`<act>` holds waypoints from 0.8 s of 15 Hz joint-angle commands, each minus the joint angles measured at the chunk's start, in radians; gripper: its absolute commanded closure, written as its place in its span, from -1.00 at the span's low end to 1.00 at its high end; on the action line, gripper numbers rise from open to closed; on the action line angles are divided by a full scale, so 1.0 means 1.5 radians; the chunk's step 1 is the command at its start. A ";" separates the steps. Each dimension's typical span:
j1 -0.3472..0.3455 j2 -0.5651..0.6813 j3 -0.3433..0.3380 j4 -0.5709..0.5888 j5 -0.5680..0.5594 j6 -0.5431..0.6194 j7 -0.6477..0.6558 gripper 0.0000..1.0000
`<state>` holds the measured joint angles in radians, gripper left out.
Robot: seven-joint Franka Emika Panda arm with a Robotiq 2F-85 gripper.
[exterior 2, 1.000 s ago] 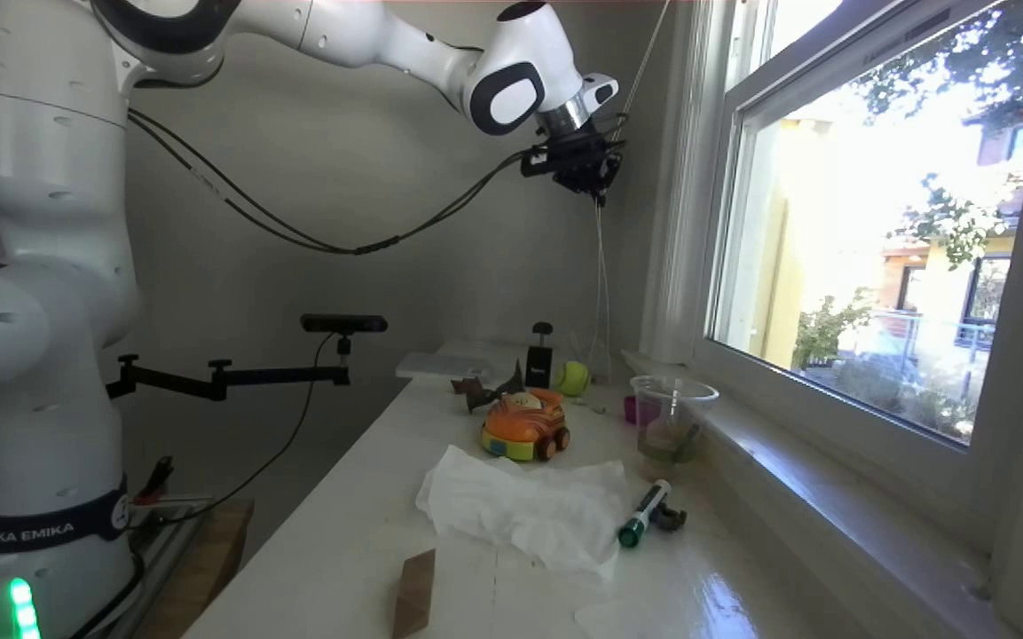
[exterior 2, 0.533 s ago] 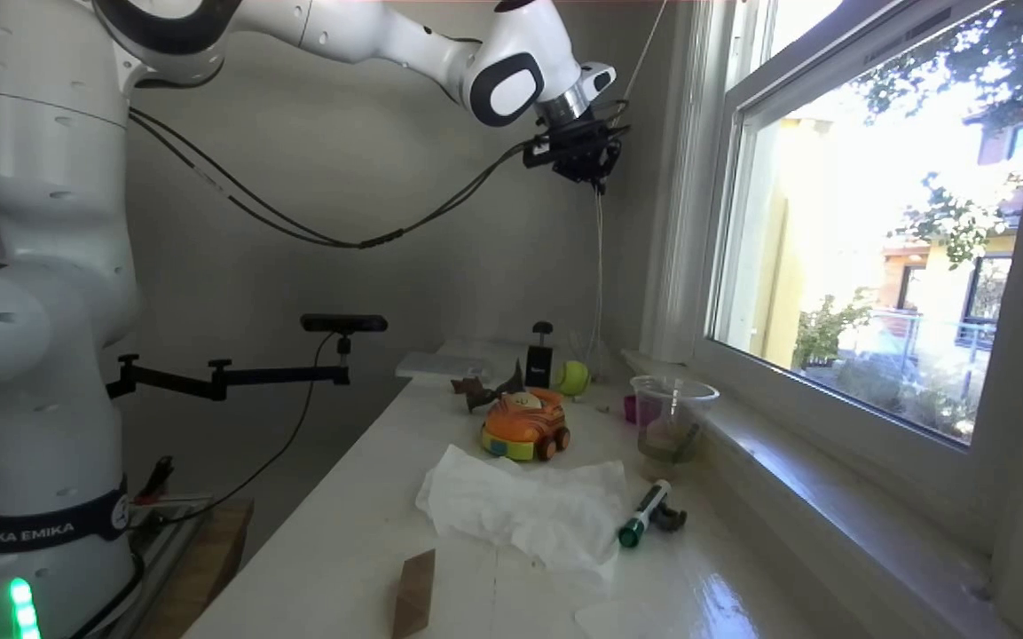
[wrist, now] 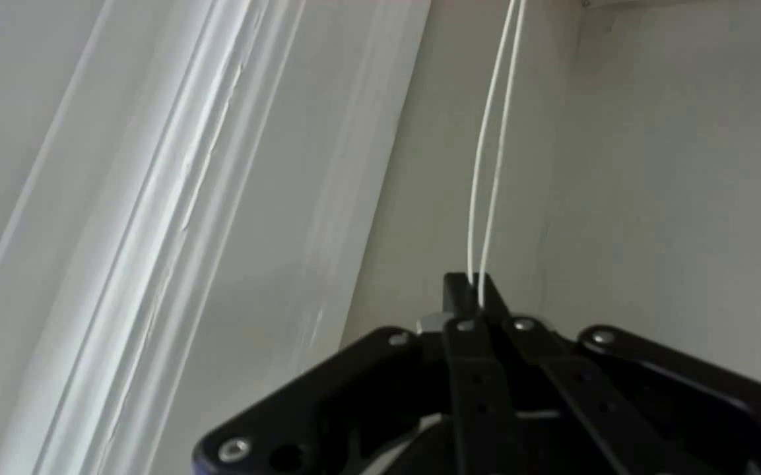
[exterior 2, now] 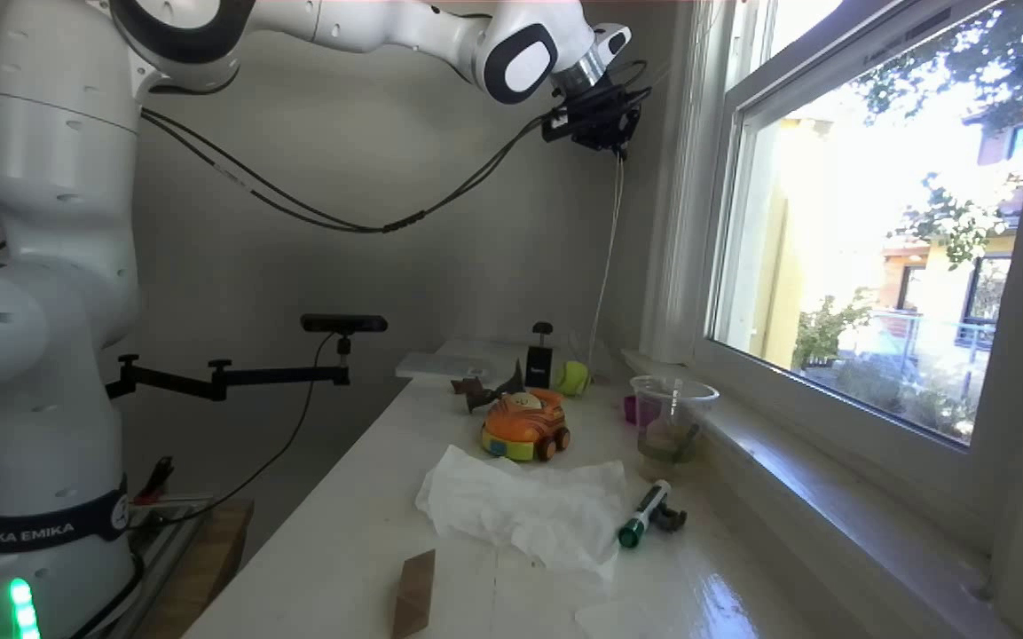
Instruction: Pull the curtain cord
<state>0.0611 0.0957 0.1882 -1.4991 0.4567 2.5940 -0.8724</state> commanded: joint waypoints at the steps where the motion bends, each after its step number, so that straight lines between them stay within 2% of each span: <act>1: 0.008 0.022 0.010 0.024 0.002 0.000 -0.028 0.99; 3: 0.020 0.015 0.028 -0.007 0.015 -0.007 -0.051 0.99; 8: 0.047 0.022 0.085 -0.025 0.036 -0.023 -0.105 0.99; 12: 0.046 -0.009 0.110 -0.076 0.062 -0.042 -0.140 0.99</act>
<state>0.1219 0.1174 0.3229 -1.5101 0.4859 2.5804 -1.0103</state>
